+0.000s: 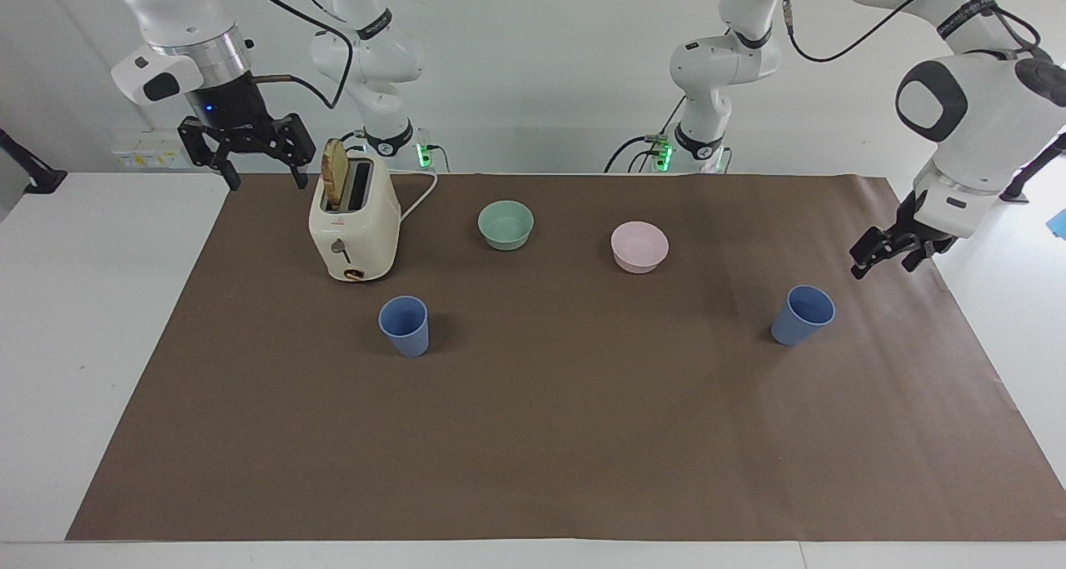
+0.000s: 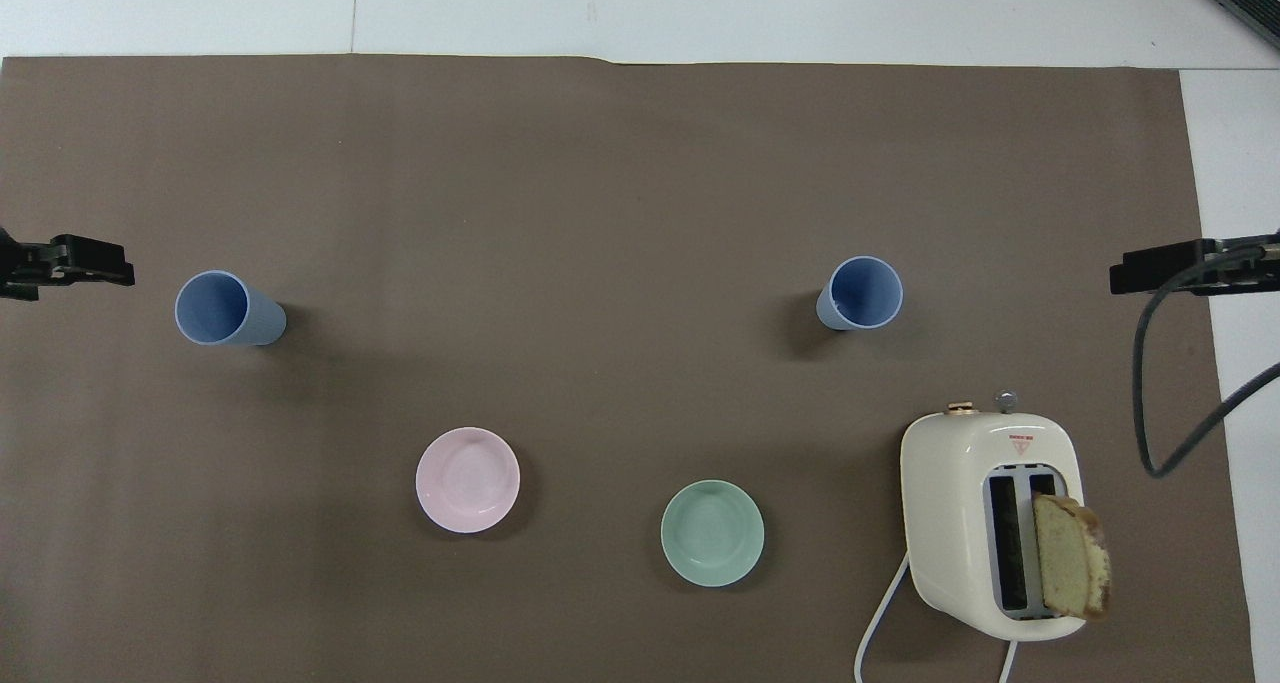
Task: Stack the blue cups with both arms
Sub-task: 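Reach the left gripper to the nearby blue cup and grasp it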
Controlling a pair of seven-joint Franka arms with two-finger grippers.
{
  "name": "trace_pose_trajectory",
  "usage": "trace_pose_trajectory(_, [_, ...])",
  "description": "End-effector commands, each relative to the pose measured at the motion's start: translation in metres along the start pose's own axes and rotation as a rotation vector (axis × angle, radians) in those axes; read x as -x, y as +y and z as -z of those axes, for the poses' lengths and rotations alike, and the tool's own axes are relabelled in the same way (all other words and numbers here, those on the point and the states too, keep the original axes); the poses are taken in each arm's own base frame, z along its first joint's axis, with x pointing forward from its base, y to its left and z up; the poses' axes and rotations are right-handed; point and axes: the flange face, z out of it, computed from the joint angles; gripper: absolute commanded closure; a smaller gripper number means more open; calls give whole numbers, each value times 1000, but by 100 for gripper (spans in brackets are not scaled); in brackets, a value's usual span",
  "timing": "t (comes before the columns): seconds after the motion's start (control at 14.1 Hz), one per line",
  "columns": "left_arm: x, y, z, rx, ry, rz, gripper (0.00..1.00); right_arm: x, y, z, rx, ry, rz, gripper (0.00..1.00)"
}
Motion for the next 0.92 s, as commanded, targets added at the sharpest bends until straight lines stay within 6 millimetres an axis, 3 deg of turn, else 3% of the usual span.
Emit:
trace_pose_trajectory(0.0, [14,4,-47,0,-36,-5,0,4,2,1,-8,-5,11,0])
trace_pose_trajectory(0.28, [21,3,-89,0,-38,-5,0,4,2,1,-8,-5,13,0])
trace_pose_trajectory(0.5, [19,7,-97,1,-35,-5,0,4,2,1,-8,-5,13,0])
trace_pose_trajectory(0.57, [25,7,-101,1,-46,21,17,4,2,1,-8,-5,13,0])
trace_pose_trajectory(0.64, [25,7,-101,4,-46,51,94,4,2,1,-8,-5,13,0])
trace_pose_trajectory(0.71, [24,9,-102,20,-46,65,100,4,2,1,-8,-5,13,0])
trace_pose_trajectory(0.85, [23,10,-100,42,-41,80,100,4,2,1,-8,-5,13,0])
